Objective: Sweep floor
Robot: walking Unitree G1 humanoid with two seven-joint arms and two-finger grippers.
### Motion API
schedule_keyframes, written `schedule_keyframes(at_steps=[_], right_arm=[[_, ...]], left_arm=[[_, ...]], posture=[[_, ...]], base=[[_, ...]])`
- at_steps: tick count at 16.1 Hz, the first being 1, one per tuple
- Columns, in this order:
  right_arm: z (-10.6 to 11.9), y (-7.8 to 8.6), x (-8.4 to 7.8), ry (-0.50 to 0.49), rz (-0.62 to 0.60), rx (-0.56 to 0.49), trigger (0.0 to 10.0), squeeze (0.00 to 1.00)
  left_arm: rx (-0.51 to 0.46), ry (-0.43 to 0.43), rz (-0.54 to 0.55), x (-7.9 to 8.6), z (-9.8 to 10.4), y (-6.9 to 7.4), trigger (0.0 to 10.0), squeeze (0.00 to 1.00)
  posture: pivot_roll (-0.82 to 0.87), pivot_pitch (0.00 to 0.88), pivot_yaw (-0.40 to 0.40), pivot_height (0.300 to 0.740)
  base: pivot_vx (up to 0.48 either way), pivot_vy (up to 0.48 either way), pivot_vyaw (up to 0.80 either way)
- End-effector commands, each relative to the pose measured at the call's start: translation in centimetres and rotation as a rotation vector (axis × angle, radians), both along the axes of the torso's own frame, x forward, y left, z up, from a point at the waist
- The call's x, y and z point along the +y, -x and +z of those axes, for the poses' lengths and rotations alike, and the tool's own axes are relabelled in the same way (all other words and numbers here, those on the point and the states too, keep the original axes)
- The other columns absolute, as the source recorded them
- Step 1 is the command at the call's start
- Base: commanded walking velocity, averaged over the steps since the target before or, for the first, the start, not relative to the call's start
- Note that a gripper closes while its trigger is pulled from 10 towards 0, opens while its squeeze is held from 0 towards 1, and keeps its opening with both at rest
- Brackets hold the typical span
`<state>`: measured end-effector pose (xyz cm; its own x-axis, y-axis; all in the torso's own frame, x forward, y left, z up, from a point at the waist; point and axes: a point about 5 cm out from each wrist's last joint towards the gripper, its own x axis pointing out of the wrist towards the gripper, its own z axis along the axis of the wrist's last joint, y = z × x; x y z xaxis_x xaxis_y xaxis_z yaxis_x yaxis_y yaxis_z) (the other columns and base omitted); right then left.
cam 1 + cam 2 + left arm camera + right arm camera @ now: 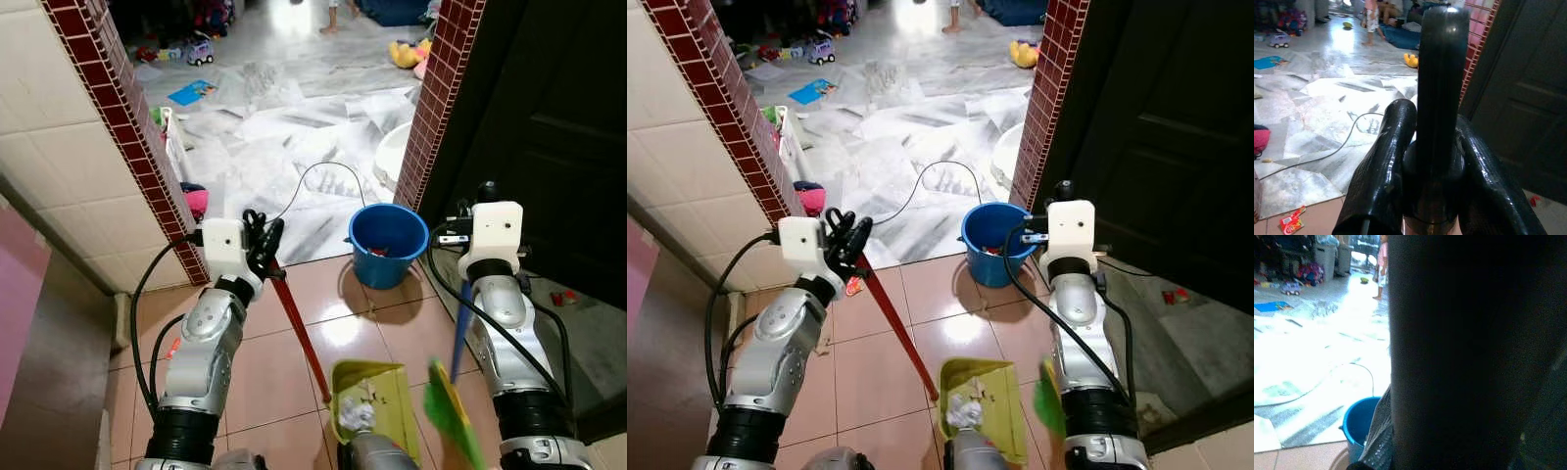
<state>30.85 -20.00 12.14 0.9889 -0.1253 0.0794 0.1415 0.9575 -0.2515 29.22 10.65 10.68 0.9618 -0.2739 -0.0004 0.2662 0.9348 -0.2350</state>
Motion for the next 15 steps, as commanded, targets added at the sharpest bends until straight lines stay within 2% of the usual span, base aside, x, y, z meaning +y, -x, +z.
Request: schedule_keyframes(at_steps=[1,4,7,8,9,10,12,15], right_arm=[[0.4,-0.3,0.3,0.011,-0.003,-0.011,10.0,0.00],[-0.6,-0.4,0.0,0.016,-0.022,0.034,10.0,0.00],[-1.1,-0.3,0.1,0.020,-0.017,0.061,10.0,0.00],[-1.2,-0.3,0.1,0.021,-0.018,0.063,10.0,0.00],[-1.6,-0.3,0.1,0.020,-0.021,0.087,10.0,0.00],[-1.9,-0.3,0.2,0.006,-0.028,0.105,10.0,0.00],[-2.2,-0.3,0.5,-0.009,-0.024,0.112,10.0,0.00],[-2.2,-0.4,1.1,-0.008,-0.003,0.108,10.0,0.00]], left_arm=[[-0.104,0.018,0.055,0.8,2.6,-0.7,10.0,0.00],[-0.223,0.117,0.119,1.5,6.8,-1.9,10.0,0.00],[-0.334,0.161,0.153,2.0,10.7,-2.6,10.0,0.00],[-0.341,0.165,0.156,2.1,11.0,-2.7,10.0,0.00],[-0.406,0.173,0.184,2.7,13.0,-2.9,10.0,0.00],[-0.440,0.179,0.196,3.1,14.2,-3.0,10.0,0.00],[-0.483,0.193,0.214,3.8,15.8,-3.3,10.0,0.00],[-0.502,0.197,0.223,4.0,16.5,-3.8,10.0,0.00]], posture=[[-0.05,0.000,0.044,0.740],[-0.06,0.000,0.037,0.740],[-0.06,0.000,0.034,0.740],[-0.06,0.000,0.034,0.740],[-0.06,0.000,0.035,0.740],[-0.06,0.000,0.036,0.740],[-0.05,0.000,0.035,0.740],[-0.05,0.000,0.039,0.740]], base=[[0.000,0.000,0.00],[0.000,0.000,0.00],[0.000,0.000,0.00],[0.000,0.000,0.00],[0.000,0.000,0.00],[0.000,0.000,-0.80],[0.141,0.000,-0.80],[0.361,0.000,-0.80]])
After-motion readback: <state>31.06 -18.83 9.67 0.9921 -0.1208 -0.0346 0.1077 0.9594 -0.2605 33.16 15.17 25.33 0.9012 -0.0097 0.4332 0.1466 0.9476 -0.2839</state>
